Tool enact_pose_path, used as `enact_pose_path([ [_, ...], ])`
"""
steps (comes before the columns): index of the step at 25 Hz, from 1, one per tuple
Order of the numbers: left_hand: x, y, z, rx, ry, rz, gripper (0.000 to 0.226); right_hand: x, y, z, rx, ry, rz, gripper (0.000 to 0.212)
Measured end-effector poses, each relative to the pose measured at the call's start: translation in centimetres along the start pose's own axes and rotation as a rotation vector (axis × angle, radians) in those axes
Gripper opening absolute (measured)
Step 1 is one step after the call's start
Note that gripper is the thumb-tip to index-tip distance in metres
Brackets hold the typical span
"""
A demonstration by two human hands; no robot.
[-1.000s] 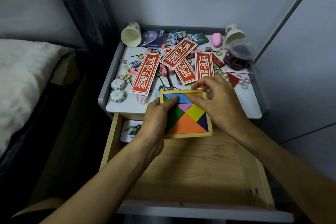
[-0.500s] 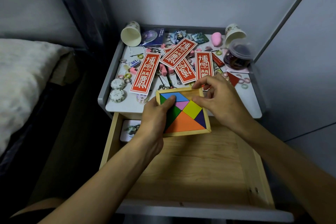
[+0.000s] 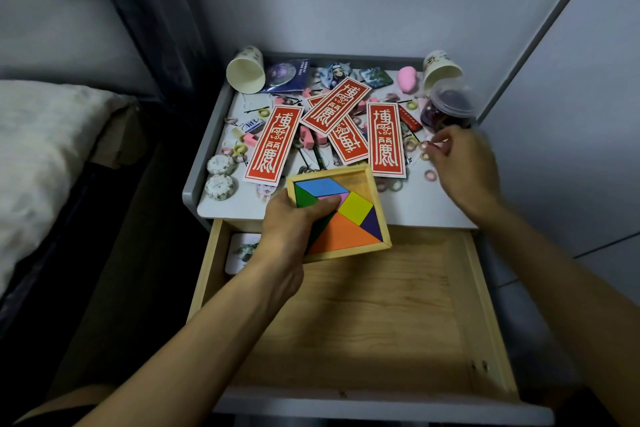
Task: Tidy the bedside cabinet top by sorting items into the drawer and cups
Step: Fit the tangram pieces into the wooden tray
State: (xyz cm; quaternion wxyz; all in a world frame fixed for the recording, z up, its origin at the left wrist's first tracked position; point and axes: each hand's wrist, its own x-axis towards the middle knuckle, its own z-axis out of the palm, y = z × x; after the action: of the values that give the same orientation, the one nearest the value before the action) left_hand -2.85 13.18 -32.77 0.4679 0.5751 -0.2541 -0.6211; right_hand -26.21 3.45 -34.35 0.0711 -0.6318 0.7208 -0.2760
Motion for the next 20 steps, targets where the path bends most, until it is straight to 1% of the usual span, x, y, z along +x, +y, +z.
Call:
enact_pose_path([
  [2, 0.0, 0.1, 0.0, 0.0, -0.001, -0.005, 0.04, 0.8, 1.5, 0.6, -0.123, 0.005, 0.024, 0.032],
  [4, 0.1, 0.3, -0.1, 0.0, 0.006, -0.007, 0.047, 1.1, 1.9, 1.1, -0.172, -0.012, 0.041, 0.034],
  [9, 0.1, 0.4, 0.0, 0.027, 0.017, -0.007, 0.053, 1.3, 1.9, 1.6, -0.167, -0.049, 0.069, 0.035],
  [12, 0.0, 0.5, -0.1, 0.036, 0.02, -0.015, 0.052, 1.1, 1.5, 1.2, -0.107, -0.046, 0.065, 0.031],
  [17, -0.1, 0.6, -0.1, 0.044, 0.011, -0.013, 0.052, -0.5, -0.5, -0.3, -0.006, 0.015, -0.037, 0.025],
  [19, -0.1, 0.6, 0.0, 0.04, 0.01, -0.008, 0.052, -1.5, -1.9, -1.3, 0.131, 0.006, -0.1, 0.024],
  [20, -0.1, 0.6, 0.0, 0.04, 0.011, -0.004, 0.052, -2.1, -2.7, -2.0, 0.251, -0.016, -0.116, 0.023],
])
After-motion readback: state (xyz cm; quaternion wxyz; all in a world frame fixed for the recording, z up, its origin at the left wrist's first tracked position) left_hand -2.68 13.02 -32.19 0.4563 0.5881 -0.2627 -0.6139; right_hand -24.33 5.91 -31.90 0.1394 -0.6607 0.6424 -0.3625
